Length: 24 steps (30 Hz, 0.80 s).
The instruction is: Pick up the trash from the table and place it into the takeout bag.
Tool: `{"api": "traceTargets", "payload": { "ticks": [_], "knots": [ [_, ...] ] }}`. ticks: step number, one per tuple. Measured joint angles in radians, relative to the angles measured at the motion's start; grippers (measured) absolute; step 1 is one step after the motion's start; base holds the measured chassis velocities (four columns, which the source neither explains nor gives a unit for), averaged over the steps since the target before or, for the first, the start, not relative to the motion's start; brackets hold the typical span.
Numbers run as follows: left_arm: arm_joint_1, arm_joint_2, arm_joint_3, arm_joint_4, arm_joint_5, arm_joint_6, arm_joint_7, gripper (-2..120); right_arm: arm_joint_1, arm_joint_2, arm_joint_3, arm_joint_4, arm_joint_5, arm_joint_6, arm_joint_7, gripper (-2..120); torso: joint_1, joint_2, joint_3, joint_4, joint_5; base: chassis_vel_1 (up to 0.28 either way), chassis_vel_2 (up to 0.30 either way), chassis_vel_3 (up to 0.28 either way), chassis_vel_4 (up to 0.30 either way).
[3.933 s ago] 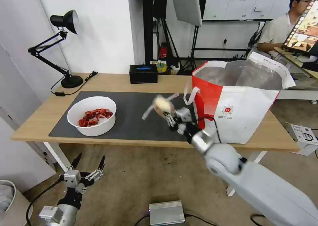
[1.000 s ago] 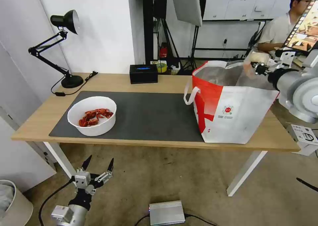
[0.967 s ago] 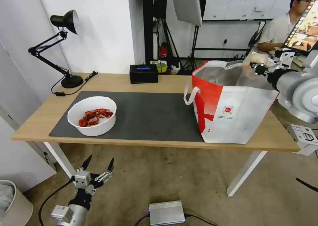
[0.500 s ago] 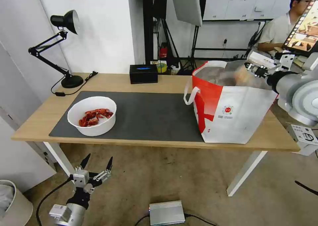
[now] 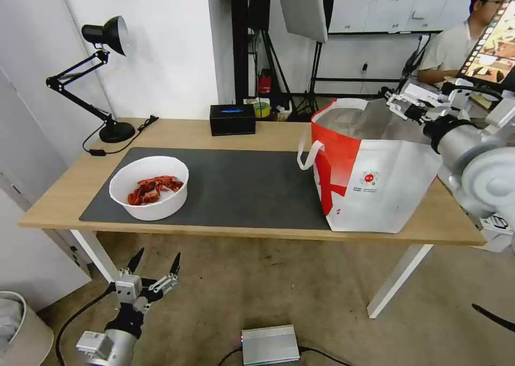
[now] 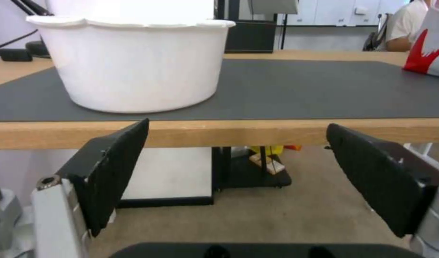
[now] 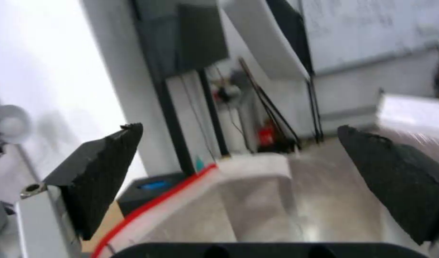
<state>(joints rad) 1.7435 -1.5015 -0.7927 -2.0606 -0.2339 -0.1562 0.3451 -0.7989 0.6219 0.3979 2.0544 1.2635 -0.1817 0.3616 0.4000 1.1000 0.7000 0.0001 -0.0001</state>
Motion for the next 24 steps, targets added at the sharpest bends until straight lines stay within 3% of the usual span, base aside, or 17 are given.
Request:
{"api": "traceTargets", "payload": {
  "ticks": [2,5,7,16,24],
  "knots": [
    [0.000,0.000,-0.001,0.000,-0.001,0.000,0.000,100,-0.017,0.008,-0.001,0.005,-0.041,0.044,-0.041,100,0.000,0.000,0.000,-0.0001,0.0000,0.000,0.000,0.000,0.000],
    [-0.001,-0.001,-0.004,-0.001,-0.004,0.000,-0.002,100,-0.049,0.042,-0.020,0.023,-0.150,0.182,-0.132,100,0.000,0.000,0.000,-0.0001,0.0000,0.000,0.000,0.000,0.000],
    [-0.002,-0.001,-0.004,-0.004,-0.004,0.001,-0.004,100,-0.056,0.055,-0.030,0.030,-0.194,0.215,-0.153,100,0.000,0.000,0.000,0.0000,-0.0001,0.000,0.000,0.000,0.000],
    [-0.021,0.022,-0.012,-0.001,-0.024,0.014,-0.023,100,-0.135,0.098,-0.053,0.082,-0.349,0.297,-0.200,100,0.000,0.000,0.000,0.0000,-0.0002,0.000,0.000,0.000,0.000],
    [-0.046,0.045,-0.003,0.010,-0.037,0.018,-0.064,100,-0.333,0.181,-0.029,0.101,-0.524,0.365,-0.214,100,0.000,0.000,0.000,-0.0002,-0.0001,0.000,0.000,0.000,0.000]
  ]
}}
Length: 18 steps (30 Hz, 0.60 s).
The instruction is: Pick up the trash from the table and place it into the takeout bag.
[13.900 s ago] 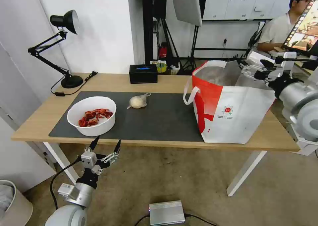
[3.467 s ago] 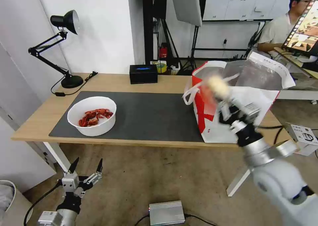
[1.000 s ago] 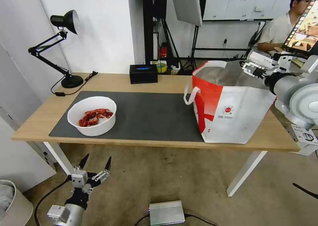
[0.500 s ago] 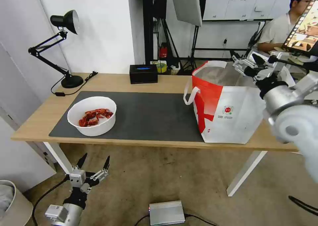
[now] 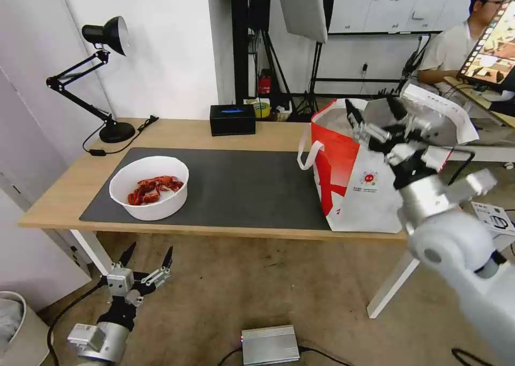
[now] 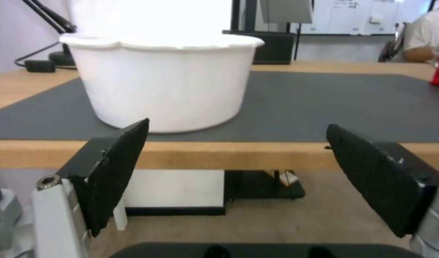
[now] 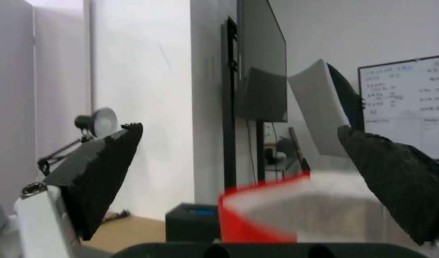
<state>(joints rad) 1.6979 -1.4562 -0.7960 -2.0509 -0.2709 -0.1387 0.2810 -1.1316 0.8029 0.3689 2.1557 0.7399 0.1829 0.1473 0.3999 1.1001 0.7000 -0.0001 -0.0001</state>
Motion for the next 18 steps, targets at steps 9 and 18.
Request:
{"api": "traceTargets", "payload": {
  "ticks": [9,18],
  "knots": [
    [-0.002,0.008,0.001,-0.003,-0.003,0.007,-0.005,100,-0.155,0.137,0.001,-0.034,-0.223,0.082,-0.023,100,0.000,0.000,0.000,0.0000,0.0002,0.000,0.000,0.000,0.000],
    [-0.006,0.013,0.003,-0.008,-0.005,0.014,-0.006,100,-0.262,0.255,0.004,-0.070,-0.366,0.148,-0.007,100,0.000,0.000,0.000,0.0002,0.0000,0.000,0.000,0.000,0.000]
  ]
}}
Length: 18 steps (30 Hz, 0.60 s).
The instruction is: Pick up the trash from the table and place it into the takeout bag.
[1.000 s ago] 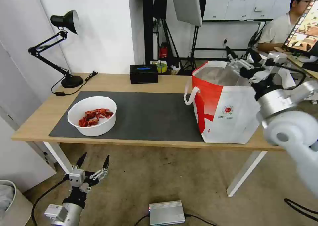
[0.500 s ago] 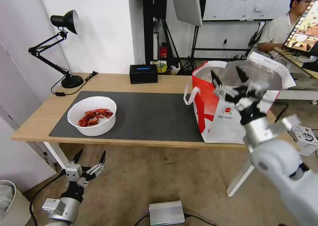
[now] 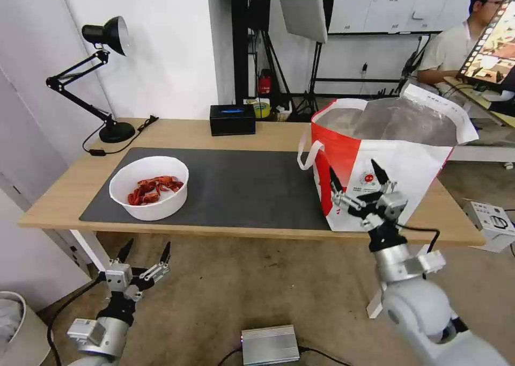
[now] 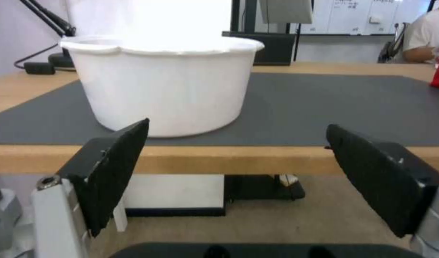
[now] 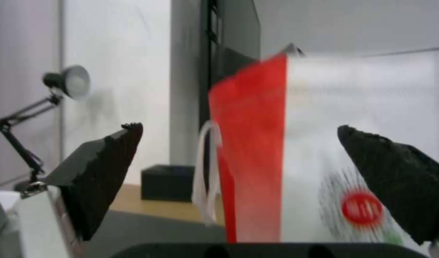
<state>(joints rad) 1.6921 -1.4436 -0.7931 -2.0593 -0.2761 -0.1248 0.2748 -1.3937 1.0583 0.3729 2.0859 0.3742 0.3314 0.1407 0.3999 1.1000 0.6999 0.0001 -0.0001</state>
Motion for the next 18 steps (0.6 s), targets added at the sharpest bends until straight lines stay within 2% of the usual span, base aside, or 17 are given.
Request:
{"api": "traceTargets", "payload": {
  "ticks": [7,9,18],
  "knots": [
    [-0.013,0.009,0.002,-0.001,-0.011,0.011,-0.003,100,-0.063,0.053,0.005,-0.001,-0.028,-0.024,0.060,100,0.000,0.000,0.000,-0.0001,-0.0001,0.000,0.000,0.000,0.000],
    [-0.016,0.022,0.004,-0.001,-0.020,0.015,-0.015,100,-0.100,0.080,0.001,0.009,-0.033,-0.071,0.105,100,0.000,0.000,0.000,-0.0001,0.0000,0.000,0.000,0.000,0.000],
    [-0.034,0.057,0.016,0.006,-0.038,0.027,-0.025,100,-0.177,0.127,-0.008,0.011,-0.106,-0.112,0.124,100,0.000,0.000,0.000,-0.0002,0.0001,0.000,0.000,0.000,0.000]
  ]
}}
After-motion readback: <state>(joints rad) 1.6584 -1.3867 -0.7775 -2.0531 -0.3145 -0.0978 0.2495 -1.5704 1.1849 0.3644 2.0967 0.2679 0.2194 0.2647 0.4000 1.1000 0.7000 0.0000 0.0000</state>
